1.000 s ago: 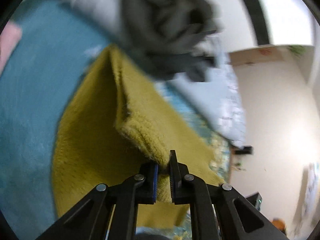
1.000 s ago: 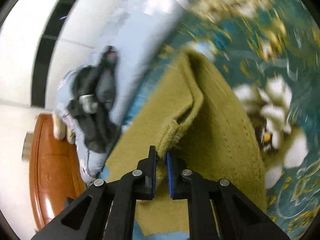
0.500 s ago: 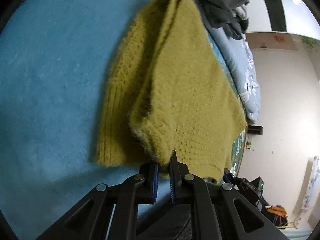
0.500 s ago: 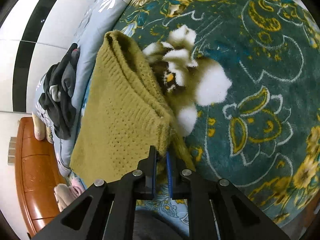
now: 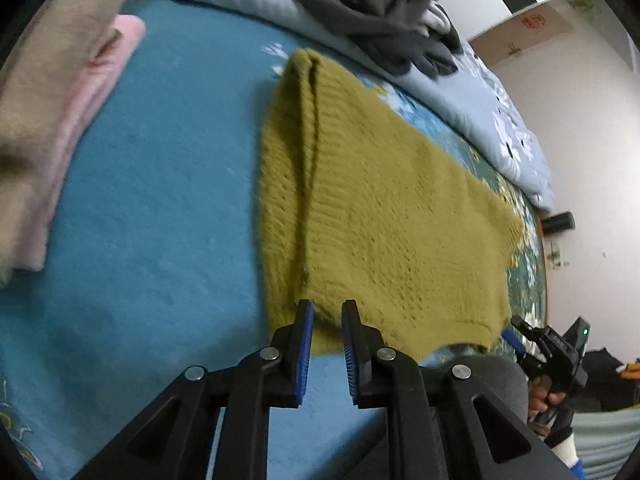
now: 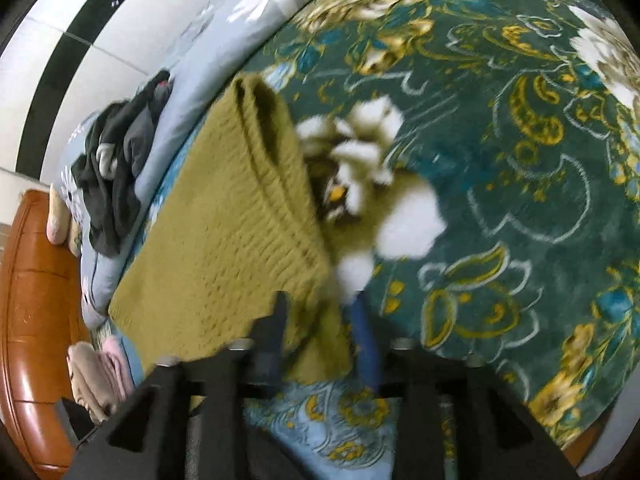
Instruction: Fold clothes
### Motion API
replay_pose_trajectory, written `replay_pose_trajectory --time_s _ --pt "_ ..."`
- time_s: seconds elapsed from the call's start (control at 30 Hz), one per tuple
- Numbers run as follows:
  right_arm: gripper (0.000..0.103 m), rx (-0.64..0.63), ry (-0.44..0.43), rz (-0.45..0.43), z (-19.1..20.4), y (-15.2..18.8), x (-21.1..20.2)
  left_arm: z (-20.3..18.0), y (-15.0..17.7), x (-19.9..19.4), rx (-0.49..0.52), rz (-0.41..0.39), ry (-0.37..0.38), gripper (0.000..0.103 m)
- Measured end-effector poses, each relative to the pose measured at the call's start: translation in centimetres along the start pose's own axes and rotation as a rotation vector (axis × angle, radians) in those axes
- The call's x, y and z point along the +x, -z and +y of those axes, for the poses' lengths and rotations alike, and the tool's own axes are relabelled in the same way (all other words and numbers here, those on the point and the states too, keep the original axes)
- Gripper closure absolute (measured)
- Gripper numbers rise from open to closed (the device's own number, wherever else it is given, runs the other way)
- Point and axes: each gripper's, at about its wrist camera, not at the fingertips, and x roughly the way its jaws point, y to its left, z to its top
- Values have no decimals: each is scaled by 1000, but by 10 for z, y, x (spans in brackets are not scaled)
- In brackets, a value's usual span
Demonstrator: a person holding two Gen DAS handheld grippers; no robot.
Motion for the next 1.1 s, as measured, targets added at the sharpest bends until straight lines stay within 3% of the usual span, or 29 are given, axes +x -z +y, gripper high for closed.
replay_pose_trajectory --time_s 0.13,0.27,0.4,0.47,0.53,0.6,0.7,0.83,0.9,1.0,1.1 --pt "49 50 -2 29 -11 -5 15 -15 -8 6 18 15 97 86" --pt "49 117 -49 39 -16 -8 25 -70 -17 46 141 113 180 84" --pt "50 136 -54 65 -9 -7 29 -109 -17 95 247 223 155 84" --pt "72 125 -28 80 -3 -6 29 -123 -16 118 288 268 116 84" --pt "81 111 5 86 4 -5 27 -132 -13 137 320 306 76 84" --pt "82 83 11 50 20 -8 15 -134 -9 151 342 332 15 84" --pt "83 21 -1 4 49 -14 -4 -138 -11 156 350 348 7 84" --pt "83 -131 -33 -44 119 -22 -27 -121 -19 124 264 286 75 84" --pt "83 -239 -46 -59 159 -19 -36 -98 -21 93 204 216 102 84" --pt "83 -493 -69 -60 236 10 -44 -53 -23 45 93 104 117 84" --pt "83 -750 -86 -34 306 52 -41 -12 -16 -1 45 19 81 84"
